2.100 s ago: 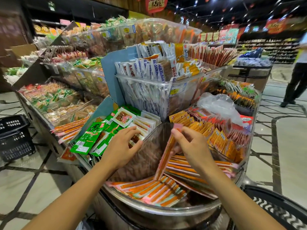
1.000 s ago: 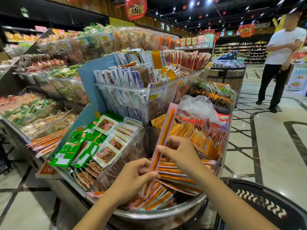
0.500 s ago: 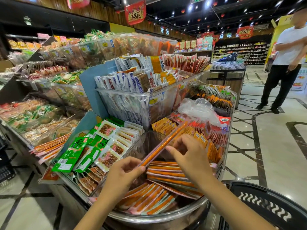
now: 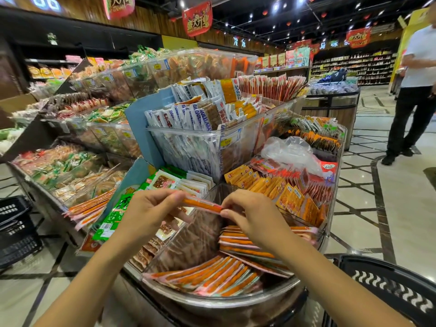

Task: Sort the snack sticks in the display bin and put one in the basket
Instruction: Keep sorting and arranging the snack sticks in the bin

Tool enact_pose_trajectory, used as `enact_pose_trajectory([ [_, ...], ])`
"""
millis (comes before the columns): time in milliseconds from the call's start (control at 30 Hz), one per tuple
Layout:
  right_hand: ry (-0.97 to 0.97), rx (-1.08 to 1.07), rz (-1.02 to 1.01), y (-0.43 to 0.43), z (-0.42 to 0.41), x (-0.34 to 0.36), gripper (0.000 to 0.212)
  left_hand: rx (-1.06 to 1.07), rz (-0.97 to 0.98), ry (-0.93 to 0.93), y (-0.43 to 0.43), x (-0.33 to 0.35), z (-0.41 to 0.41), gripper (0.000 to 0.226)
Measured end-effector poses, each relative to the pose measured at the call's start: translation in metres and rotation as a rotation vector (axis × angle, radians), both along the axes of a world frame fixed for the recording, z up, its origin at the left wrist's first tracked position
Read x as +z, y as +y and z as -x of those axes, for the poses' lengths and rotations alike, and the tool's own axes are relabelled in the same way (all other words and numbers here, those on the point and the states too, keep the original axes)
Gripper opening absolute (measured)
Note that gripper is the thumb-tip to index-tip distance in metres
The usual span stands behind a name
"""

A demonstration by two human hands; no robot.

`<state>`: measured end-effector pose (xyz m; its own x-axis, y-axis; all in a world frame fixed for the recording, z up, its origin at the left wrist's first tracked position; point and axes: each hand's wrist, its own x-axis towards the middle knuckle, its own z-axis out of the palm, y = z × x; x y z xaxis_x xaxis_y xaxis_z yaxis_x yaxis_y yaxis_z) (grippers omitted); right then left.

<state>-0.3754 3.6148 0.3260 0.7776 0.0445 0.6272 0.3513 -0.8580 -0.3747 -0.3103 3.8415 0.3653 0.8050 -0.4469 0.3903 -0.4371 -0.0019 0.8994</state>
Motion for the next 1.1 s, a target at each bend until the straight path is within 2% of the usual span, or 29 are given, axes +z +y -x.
enact_pose_trajectory([
  [267, 0.083, 0.013, -0.253, 0.009, 0.001, -0.014, 0.007, 0.078, -0.046, -0.127, -0.015, 0.006, -0.003, 0.028],
  [367, 0.084, -0.008, -0.403, 0.008, 0.003, -0.015, 0.006, 0.104, 0.032, -0.051, -0.027, 0.003, -0.004, 0.032],
  [433, 0.072, -0.035, -0.527, 0.005, 0.005, -0.014, 0.01, 0.117, 0.013, -0.022, -0.036, -0.005, -0.002, 0.027],
  [533, 0.06, -0.041, -0.706, -0.002, 0.008, -0.01, 0.011, 0.129, -0.136, -0.064, -0.044, -0.03, -0.004, 0.017],
  [633, 0.023, -0.069, -0.824, -0.01, 0.009, -0.011, 0.01, 0.121, -0.391, -0.177, -0.051, -0.063, -0.011, 0.003],
  [700, 0.01, -0.071, -0.931, -0.014, 0.007, -0.013, 0.012, 0.074, -0.539, -0.224, -0.059, -0.078, -0.008, 0.017],
  [767, 0.005, -0.069, -1.021, -0.016, 0.006, -0.015, 0.014, 0.014, -0.587, -0.229, -0.07, -0.086, -0.002, 0.029],
  [933, -0.009, -0.078, -1.1, -0.016, 0.009, -0.018, 0.014, 0.037, -0.618, -0.319, -0.093, -0.092, 0.001, 0.031],
  [1033, -0.009, -0.071, -1.149, -0.017, 0.013, -0.019, 0.013, 0.103, -0.703, -0.472, -0.102, -0.093, -0.003, 0.022],
  [1100, -0.005, -0.1, -1.108, -0.02, 0.014, -0.021, 0.013, 0.132, -0.749, -0.554, -0.106, -0.094, -0.005, 0.014],
])
